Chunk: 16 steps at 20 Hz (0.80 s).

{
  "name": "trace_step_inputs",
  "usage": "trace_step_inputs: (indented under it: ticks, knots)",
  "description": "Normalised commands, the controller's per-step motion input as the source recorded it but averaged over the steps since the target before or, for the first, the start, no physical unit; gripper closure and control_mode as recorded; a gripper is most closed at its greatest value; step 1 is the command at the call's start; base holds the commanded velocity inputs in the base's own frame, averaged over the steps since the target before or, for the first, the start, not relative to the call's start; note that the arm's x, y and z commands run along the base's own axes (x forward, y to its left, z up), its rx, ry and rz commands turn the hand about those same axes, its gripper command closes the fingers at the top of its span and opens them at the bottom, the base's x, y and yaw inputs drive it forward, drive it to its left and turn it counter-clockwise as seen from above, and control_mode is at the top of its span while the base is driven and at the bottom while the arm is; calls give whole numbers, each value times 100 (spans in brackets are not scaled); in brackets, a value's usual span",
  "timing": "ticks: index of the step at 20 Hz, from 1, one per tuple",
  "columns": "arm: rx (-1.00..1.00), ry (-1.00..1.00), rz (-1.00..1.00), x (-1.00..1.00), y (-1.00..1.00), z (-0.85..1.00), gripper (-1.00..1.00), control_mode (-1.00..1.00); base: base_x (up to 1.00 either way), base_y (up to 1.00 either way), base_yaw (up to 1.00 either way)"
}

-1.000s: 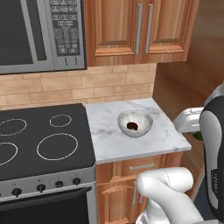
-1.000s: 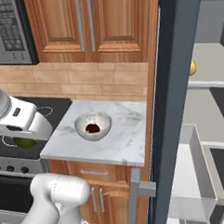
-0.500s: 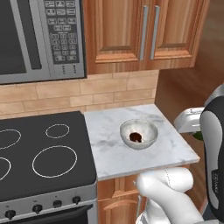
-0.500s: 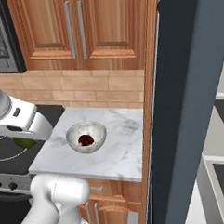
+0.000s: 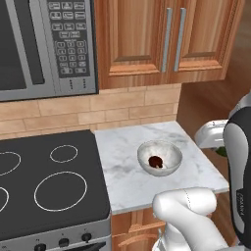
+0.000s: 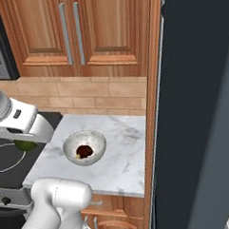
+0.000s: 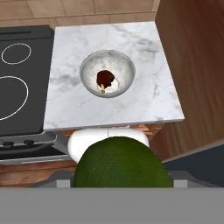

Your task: Take the potato, steak, and lime from the freezer and place them in the bowl on the counter.

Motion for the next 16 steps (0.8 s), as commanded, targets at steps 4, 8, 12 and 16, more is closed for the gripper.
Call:
trace_step_inputs:
  ticks: [4, 8, 12, 16]
  knots:
    - [0, 3, 0, 19, 0, -5, 100, -100, 19, 0, 0]
    - [0, 12, 0, 41, 0, -26, 100, -100, 0, 0, 0]
    - [0, 18, 0, 41, 0, -42, 100, -100, 0, 0, 0]
    - [0, 6, 0, 52, 0, -65, 100, -100, 0, 0, 0]
